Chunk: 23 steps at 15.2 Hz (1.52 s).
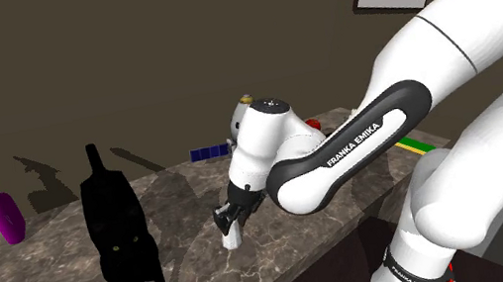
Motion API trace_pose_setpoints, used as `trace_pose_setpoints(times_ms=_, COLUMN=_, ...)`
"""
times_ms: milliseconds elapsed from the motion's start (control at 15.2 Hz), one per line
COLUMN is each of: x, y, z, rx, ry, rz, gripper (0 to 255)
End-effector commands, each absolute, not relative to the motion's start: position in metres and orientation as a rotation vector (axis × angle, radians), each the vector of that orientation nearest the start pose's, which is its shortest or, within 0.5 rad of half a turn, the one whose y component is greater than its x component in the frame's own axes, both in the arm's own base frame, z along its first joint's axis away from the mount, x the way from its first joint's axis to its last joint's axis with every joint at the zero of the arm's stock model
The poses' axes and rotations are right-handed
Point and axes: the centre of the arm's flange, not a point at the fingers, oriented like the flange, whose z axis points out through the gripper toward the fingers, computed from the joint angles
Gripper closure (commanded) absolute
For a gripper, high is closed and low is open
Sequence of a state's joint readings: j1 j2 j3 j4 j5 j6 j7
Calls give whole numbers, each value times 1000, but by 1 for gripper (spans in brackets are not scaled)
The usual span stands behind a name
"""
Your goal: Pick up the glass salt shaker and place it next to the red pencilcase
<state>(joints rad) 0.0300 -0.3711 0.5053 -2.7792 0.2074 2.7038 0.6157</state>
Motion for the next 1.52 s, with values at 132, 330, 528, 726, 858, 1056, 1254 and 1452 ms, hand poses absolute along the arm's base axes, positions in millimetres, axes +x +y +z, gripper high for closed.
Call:
trace_pose_setpoints(times_ms=132, x=350, y=186, z=345, rx=-3003, ry=398, rz=-394, gripper=255)
trace_pose_setpoints(times_ms=330, x=350, y=186, z=361, rx=-3003, ry=398, rz=-394, gripper=255)
trace_pose_setpoints(times_ms=528, x=350, y=186, z=376, rx=-3003, ry=398, rz=-394, gripper=255)
trace_pose_setpoints(times_ms=726, x=350, y=186, z=392, rx=-3003, ry=398, rz=-394, gripper=255)
trace_pose_setpoints(times_ms=858, x=350, y=186, z=403, rx=-3003, ry=398, rz=-394, gripper=255)
trace_pose_setpoints(times_ms=1056, x=350, y=186, z=419, rx=-3003, ry=398, rz=-394, gripper=255)
trace_pose_setpoints(times_ms=1254, x=350, y=186, z=434, rx=-3003, ry=398, rz=-394, gripper=255)
trace_pose_setpoints(times_ms=1452, x=350, y=186, z=450, rx=-3003, ry=398, rz=-394, gripper=255)
